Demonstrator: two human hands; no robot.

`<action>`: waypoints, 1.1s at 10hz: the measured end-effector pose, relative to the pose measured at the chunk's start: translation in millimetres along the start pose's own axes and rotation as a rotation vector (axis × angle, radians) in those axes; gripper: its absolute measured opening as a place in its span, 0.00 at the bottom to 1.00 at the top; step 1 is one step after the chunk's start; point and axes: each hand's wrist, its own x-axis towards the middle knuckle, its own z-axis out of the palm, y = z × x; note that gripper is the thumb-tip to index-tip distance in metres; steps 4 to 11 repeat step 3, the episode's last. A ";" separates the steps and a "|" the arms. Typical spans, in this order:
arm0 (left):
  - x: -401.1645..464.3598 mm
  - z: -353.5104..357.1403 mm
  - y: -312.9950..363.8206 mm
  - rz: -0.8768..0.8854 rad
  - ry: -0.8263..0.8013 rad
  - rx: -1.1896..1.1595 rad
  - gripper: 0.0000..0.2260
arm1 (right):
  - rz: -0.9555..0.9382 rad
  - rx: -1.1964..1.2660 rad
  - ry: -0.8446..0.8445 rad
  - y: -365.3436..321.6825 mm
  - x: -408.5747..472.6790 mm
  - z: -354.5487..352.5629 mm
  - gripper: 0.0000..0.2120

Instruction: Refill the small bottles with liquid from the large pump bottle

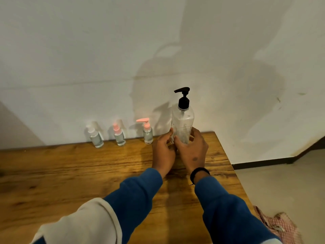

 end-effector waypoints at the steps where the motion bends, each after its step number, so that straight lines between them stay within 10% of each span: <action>1: -4.9 -5.1 8.4 -0.005 -0.009 0.027 0.23 | 0.003 -0.020 -0.025 -2.4 0.1 -1.9 0.14; 11: -22.9 -29.8 24.5 -0.068 0.034 0.046 0.25 | 0.132 -0.157 0.042 -11.6 -14.9 -8.7 0.23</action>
